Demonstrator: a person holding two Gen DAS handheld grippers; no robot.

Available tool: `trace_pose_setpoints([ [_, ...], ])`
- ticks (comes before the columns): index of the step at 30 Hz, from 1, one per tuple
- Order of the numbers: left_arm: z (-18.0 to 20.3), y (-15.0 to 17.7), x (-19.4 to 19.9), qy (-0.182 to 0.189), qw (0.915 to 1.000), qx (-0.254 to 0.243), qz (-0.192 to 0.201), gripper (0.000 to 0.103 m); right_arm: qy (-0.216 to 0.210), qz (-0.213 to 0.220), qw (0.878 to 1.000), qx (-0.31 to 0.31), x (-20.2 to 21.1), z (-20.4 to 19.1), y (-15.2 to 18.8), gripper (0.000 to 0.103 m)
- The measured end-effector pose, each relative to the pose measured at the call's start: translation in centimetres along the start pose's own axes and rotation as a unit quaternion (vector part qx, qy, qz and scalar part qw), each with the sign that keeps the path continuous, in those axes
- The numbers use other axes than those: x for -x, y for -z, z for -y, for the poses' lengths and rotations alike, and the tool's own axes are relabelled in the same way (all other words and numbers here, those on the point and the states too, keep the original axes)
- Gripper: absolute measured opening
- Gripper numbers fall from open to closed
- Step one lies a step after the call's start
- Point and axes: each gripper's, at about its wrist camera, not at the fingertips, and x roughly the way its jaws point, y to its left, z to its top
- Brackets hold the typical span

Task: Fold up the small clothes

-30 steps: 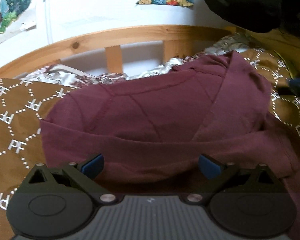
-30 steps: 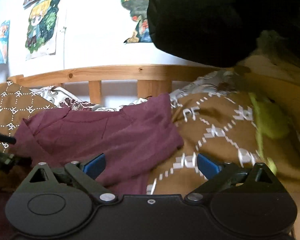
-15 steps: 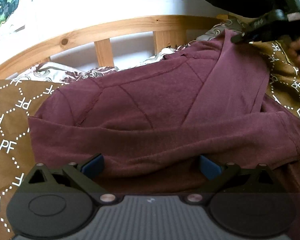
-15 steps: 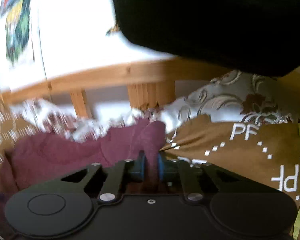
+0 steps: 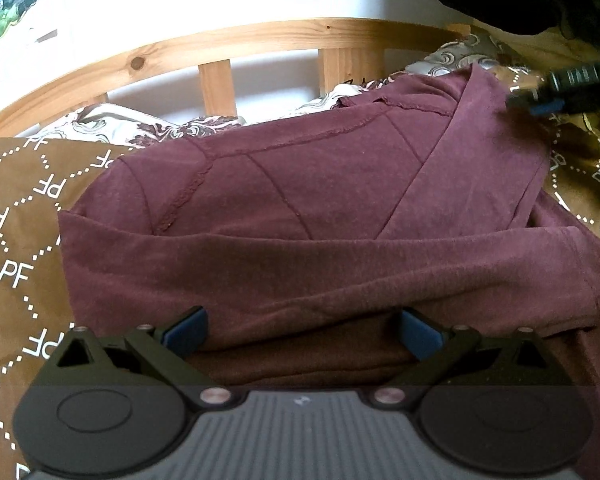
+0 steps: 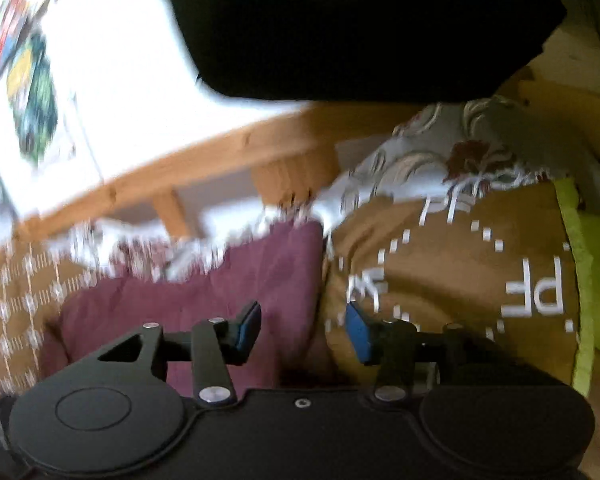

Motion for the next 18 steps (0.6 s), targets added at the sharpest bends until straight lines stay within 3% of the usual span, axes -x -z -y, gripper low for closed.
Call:
trace_pose_setpoints([
  [3,-0.1,-0.1,0.6,0.0,1.0,0.003,0.002,0.102,0.017,-0.02,0.998,0.054,0.0,-0.8,1.4,0.048],
  [4,-0.1,-0.1,0.8,0.0,1.0,0.004,0.003,0.102,0.021,-0.023,0.997,0.072,0.1,-1.1,1.8,0.038],
  [5,-0.2,-0.2,1.0,-0.001,1.0,0.005,0.005,0.102,0.027,-0.029,0.995,0.09,0.1,-1.4,2.0,0.018],
  [8,-0.3,-0.3,1.6,-0.001,0.9999,0.01,0.008,0.102,0.008,-0.038,0.998,0.044,0.6,-1.0,1.8,0.009],
  [11,-0.6,-0.4,2.0,0.004,0.9997,0.024,0.002,0.102,-0.002,-0.039,0.998,-0.046,1.0,0.4,1.2,0.008],
  [13,-0.9,-0.4,2.2,0.005,0.9994,0.034,-0.01,0.102,0.003,-0.052,0.996,-0.074,0.6,1.0,1.4,0.012],
  [18,-1.6,0.0,3.4,0.001,0.9977,0.063,-0.025,0.102,0.031,-0.046,0.998,-0.043,1.7,-0.5,2.6,0.037],
])
